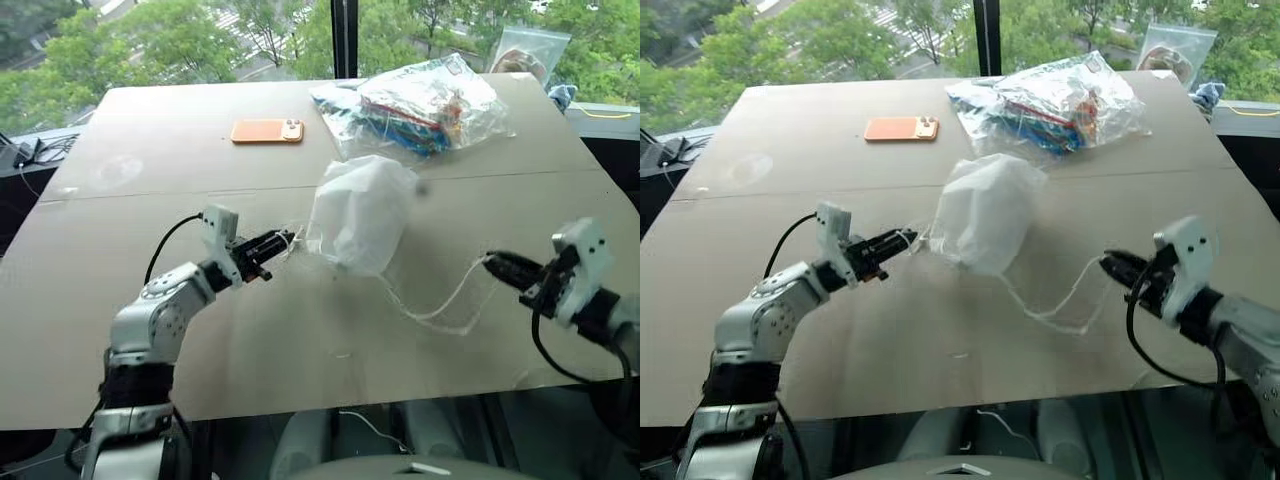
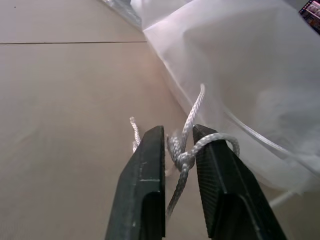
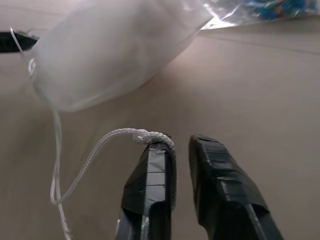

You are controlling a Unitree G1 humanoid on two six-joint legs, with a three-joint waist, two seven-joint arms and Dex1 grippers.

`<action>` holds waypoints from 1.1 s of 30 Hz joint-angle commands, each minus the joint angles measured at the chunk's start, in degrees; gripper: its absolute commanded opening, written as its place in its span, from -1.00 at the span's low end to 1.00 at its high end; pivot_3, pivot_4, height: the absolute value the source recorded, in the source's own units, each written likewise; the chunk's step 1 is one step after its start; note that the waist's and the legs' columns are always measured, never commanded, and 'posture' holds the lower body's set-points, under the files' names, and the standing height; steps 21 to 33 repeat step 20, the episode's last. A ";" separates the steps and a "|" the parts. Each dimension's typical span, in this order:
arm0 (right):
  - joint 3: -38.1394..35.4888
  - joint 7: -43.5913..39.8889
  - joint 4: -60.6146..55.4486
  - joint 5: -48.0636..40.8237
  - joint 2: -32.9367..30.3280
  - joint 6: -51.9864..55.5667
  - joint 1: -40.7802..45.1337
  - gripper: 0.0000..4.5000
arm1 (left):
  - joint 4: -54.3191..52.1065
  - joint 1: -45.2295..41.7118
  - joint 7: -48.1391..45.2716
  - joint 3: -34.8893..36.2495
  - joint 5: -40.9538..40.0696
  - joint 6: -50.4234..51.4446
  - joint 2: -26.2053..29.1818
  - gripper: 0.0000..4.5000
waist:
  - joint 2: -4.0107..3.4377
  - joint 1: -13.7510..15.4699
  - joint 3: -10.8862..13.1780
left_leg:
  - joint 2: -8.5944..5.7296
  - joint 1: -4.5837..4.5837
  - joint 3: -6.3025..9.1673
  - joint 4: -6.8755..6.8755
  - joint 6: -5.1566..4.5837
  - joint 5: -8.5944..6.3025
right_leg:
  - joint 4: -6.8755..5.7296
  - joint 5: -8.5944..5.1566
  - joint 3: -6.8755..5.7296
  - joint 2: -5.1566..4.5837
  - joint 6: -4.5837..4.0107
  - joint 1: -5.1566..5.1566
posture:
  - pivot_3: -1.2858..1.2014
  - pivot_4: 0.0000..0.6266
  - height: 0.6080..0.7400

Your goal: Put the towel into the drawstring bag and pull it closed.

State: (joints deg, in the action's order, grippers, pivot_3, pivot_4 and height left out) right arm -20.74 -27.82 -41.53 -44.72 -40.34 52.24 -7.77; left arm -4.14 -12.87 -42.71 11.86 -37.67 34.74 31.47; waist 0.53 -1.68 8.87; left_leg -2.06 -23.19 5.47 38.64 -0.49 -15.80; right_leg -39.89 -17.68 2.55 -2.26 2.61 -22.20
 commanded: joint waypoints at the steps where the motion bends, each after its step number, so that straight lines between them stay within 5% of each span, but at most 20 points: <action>1: 0.27 -2.60 -5.18 2.99 -0.31 -4.95 -6.67 -0.07 | -8.16 5.88 -2.98 2.83 -0.96 -0.75 3.56 0.07 | -0.02 0.55 0.00 | -0.01 0.22 -0.02 -0.03 -0.02 -0.01 | 0.02 0.00 0.01 0.00 0.00 0.20 | 0.03 -0.52 1.00; 5: -6.02 -6.78 -10.78 5.86 0.44 -12.08 -19.22 0.79 | -12.67 16.32 -9.20 10.28 -2.33 -2.39 10.21 0.95 | -0.03 0.86 0.00 | 0.04 0.68 -0.10 -0.32 -0.03 -0.04 | 0.13 -0.03 0.08 0.04 -0.01 0.51 | 0.03 -0.52 1.00; 6: -8.12 -7.05 -11.67 5.33 1.11 -13.06 -20.83 0.99 | -12.81 17.62 -9.91 11.73 -2.10 -3.00 11.16 1.00 | -0.02 0.91 0.00 | 0.06 0.72 -0.10 -0.32 -0.03 -0.04 | 0.13 -0.03 0.07 0.04 -0.01 0.53 | 0.03 -0.52 1.00; 16: -20.34 -10.17 -14.29 8.12 7.70 -25.58 -31.06 0.99 | -12.76 17.65 -9.08 16.30 -1.05 -6.47 11.92 1.00 | 0.02 1.12 -0.04 | 0.11 1.08 -0.20 -0.38 -0.10 -0.11 | 0.25 -0.05 0.12 0.03 -0.01 0.89 | 0.03 -0.52 1.00; 33: -19.81 -9.58 -13.20 7.94 6.82 -26.65 -28.31 0.99 | -13.93 17.46 -8.02 15.77 -1.84 -5.51 11.31 1.00 | 0.07 0.62 -0.05 | 0.17 1.22 -0.43 -0.45 -0.12 -0.12 | 0.25 -0.05 0.36 0.05 -0.01 0.92 | 0.03 -0.52 1.00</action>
